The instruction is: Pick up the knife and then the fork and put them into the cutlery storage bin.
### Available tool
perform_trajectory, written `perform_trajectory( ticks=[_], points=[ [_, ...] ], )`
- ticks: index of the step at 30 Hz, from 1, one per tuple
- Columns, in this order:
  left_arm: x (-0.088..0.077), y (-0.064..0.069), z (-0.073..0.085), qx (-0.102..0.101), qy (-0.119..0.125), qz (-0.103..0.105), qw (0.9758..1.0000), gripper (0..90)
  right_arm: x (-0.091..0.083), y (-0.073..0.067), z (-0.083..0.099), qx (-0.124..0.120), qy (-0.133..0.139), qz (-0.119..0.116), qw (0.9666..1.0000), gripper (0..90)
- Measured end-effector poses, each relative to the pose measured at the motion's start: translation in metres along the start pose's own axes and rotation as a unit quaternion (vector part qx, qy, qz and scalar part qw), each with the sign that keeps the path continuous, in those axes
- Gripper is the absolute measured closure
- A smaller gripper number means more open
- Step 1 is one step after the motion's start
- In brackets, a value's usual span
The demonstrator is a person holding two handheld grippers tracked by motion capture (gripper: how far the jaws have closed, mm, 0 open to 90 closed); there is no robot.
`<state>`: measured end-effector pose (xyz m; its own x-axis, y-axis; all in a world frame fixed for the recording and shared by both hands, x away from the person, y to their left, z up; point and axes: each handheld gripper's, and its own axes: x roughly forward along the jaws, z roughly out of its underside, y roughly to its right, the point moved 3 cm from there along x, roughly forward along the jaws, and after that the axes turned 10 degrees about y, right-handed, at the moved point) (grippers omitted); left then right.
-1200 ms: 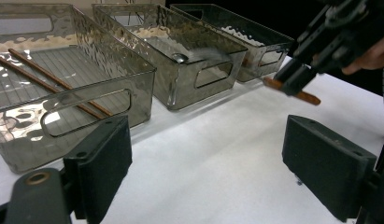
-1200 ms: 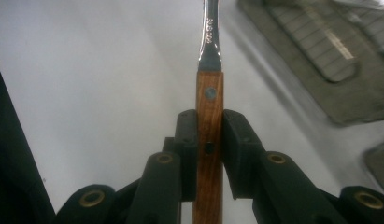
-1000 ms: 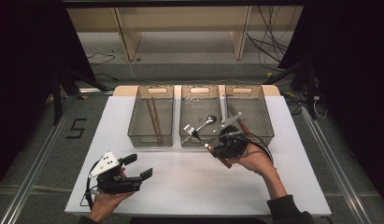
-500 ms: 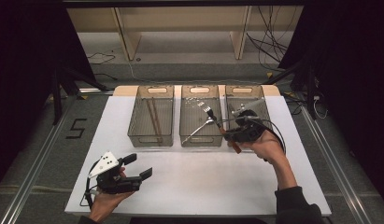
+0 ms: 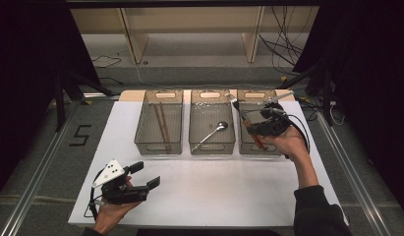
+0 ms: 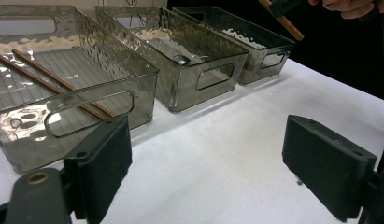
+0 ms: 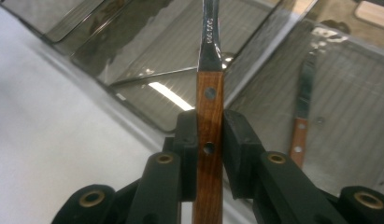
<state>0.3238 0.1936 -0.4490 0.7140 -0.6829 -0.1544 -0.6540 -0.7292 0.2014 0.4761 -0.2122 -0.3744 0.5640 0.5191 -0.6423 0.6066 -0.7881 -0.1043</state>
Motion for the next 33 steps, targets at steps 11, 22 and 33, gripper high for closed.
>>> perform_trajectory(
  ticks=[11,22,33],
  points=[
    [0.0,0.0,0.0,0.001,0.0,0.001,1.0,15.4,0.007,0.029,-0.006,0.031,-0.001,0.046,0.9985,77.3],
    [0.0,0.0,0.0,0.0,-0.001,0.001,1.0,15.4,0.017,0.05,-0.002,0.058,-0.011,0.078,0.9952,77.3],
    [0.0,0.0,0.0,0.0,0.0,0.001,1.0,15.4,0.025,0.06,0.003,0.07,-0.026,0.098,0.9924,77.3]
  ],
)
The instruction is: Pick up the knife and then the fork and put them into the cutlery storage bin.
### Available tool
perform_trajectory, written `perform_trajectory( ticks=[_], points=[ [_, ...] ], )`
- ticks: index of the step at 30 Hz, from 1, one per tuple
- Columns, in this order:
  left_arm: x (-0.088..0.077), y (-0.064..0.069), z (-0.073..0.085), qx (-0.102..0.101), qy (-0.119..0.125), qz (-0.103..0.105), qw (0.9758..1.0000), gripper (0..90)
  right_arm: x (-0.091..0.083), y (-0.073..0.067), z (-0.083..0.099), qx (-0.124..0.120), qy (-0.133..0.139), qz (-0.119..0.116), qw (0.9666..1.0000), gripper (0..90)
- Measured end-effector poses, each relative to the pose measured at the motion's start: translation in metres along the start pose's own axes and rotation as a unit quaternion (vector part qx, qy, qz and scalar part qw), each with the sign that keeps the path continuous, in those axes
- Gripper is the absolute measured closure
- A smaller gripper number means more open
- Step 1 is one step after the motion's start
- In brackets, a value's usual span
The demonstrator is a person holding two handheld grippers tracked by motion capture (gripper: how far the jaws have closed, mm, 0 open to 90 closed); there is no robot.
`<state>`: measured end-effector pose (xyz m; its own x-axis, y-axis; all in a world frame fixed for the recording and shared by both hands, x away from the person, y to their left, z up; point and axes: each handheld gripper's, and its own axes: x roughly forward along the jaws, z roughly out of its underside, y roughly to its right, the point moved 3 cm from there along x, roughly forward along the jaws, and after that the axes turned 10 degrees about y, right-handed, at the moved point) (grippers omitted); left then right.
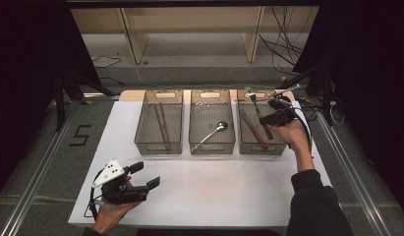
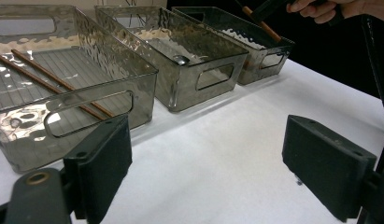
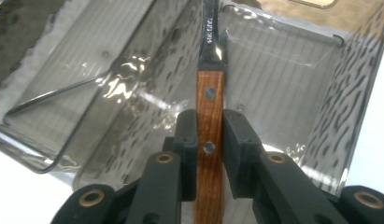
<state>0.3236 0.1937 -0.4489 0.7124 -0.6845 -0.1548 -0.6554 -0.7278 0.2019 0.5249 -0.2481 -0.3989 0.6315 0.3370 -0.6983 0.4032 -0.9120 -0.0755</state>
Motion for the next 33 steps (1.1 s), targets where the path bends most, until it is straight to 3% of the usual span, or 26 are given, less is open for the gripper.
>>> perform_trajectory(
  ticks=[20,23,33],
  points=[
    [0.0,0.0,0.0,0.0,0.0,0.0,1.0,15.4,0.018,0.011,0.016,0.016,-0.03,0.027,0.999,75.9],
    [0.0,0.0,0.0,-0.001,-0.001,0.0,1.0,15.4,0.019,0.011,0.017,0.025,-0.033,0.018,0.999,65.9],
    [0.0,0.0,0.0,-0.001,-0.001,-0.001,1.0,15.4,0.006,0.004,0.013,0.017,-0.006,-0.002,0.9998,54.8]
  ],
)
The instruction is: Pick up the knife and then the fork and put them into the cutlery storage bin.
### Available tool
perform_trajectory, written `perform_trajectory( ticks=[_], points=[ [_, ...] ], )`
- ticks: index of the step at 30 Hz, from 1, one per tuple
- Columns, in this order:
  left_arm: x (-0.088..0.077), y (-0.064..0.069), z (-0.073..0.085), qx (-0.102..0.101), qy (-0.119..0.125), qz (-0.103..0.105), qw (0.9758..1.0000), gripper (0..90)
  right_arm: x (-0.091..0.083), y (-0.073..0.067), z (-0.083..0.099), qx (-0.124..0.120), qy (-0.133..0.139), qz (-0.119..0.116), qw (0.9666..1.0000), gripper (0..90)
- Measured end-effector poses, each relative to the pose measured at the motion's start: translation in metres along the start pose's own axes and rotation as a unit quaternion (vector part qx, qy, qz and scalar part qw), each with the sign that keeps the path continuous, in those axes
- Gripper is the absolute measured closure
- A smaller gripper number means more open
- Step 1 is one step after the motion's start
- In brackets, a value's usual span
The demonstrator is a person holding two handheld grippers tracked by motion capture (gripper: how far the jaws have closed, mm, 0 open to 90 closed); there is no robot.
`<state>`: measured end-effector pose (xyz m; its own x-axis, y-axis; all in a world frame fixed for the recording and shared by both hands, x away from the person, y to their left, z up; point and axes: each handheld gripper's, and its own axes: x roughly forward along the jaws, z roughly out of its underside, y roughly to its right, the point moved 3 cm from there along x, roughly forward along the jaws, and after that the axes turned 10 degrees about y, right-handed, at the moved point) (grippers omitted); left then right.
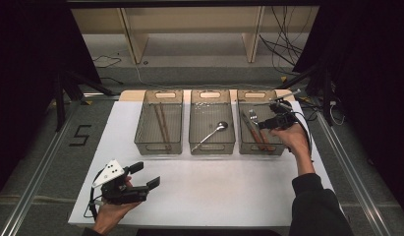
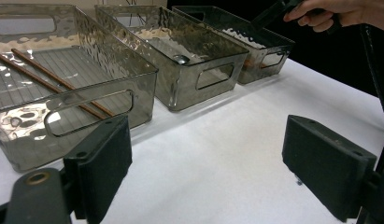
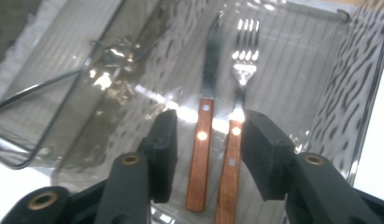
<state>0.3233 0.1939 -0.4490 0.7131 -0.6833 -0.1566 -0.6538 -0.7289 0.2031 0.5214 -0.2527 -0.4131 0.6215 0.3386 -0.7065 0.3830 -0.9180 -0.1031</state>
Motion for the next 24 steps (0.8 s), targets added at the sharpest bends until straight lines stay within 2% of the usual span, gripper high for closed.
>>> perform_trajectory(
  ticks=[6,13,22,24],
  points=[
    [0.0,0.0,0.0,-0.001,-0.001,0.0,1.0,15.4,-0.017,-0.018,-0.001,-0.015,0.043,-0.024,0.9987,44.9],
    [0.001,0.0,0.001,-0.001,-0.003,0.0,1.0,15.4,-0.031,-0.043,0.004,-0.033,0.074,-0.057,0.9951,36.6],
    [0.001,-0.001,0.001,-0.004,-0.005,0.003,1.0,15.4,-0.041,-0.066,0.019,-0.036,0.106,-0.086,0.99,31.2],
    [0.001,0.0,0.001,-0.004,-0.006,0.004,1.0,15.4,-0.044,-0.071,0.023,-0.034,0.116,-0.098,0.9879,31.0]
  ],
)
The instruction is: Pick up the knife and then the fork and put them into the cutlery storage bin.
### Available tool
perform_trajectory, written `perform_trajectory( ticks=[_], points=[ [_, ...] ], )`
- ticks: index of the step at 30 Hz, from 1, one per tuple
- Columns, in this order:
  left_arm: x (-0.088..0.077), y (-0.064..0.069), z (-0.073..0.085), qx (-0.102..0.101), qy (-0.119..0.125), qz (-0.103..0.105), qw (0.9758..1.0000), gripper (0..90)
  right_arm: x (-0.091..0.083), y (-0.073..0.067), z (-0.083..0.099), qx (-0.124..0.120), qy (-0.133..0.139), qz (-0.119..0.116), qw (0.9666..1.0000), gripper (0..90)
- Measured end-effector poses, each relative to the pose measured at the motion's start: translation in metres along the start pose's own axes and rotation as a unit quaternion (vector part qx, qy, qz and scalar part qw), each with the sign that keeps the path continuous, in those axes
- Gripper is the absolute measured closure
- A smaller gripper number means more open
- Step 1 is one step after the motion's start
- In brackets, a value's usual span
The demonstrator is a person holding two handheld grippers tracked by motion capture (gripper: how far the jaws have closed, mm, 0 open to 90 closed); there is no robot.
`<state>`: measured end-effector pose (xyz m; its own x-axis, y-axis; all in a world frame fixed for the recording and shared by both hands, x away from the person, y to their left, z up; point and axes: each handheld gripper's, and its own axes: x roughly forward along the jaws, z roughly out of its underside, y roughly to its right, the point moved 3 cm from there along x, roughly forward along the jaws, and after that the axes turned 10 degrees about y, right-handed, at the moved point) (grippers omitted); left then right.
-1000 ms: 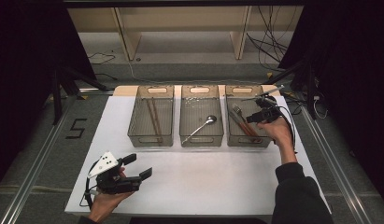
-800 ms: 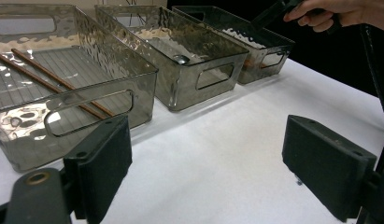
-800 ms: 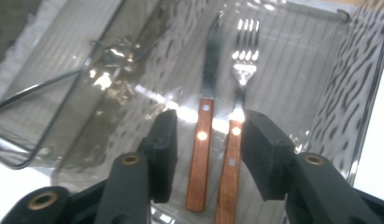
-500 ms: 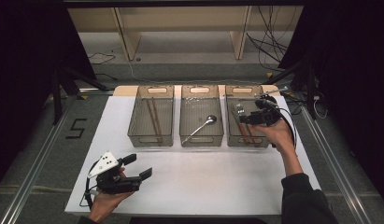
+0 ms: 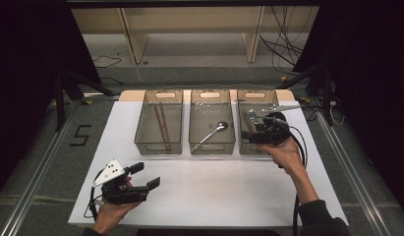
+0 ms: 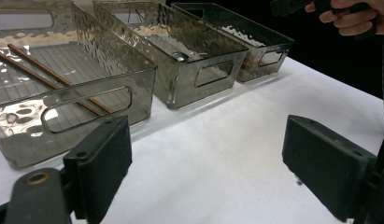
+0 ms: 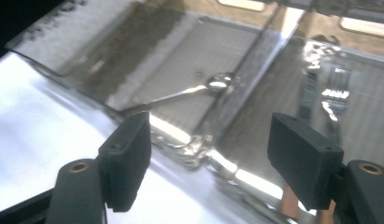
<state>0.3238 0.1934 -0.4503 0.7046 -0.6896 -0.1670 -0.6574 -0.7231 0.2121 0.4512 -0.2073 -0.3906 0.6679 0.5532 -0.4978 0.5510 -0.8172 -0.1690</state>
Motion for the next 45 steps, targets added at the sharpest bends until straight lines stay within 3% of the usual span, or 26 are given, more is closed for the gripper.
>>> perform_trajectory(
  ticks=[17,45],
  points=[
    [0.001,-0.001,0.001,-0.005,-0.007,0.003,1.0,15.4,-0.024,-0.029,0.035,-0.008,0.045,-0.043,0.998,26.9],
    [0.005,0.001,0.005,-0.011,-0.024,0.013,0.9996,15.4,-0.05,-0.052,0.083,-0.027,0.095,-0.059,0.9934,23.2]
  ],
)
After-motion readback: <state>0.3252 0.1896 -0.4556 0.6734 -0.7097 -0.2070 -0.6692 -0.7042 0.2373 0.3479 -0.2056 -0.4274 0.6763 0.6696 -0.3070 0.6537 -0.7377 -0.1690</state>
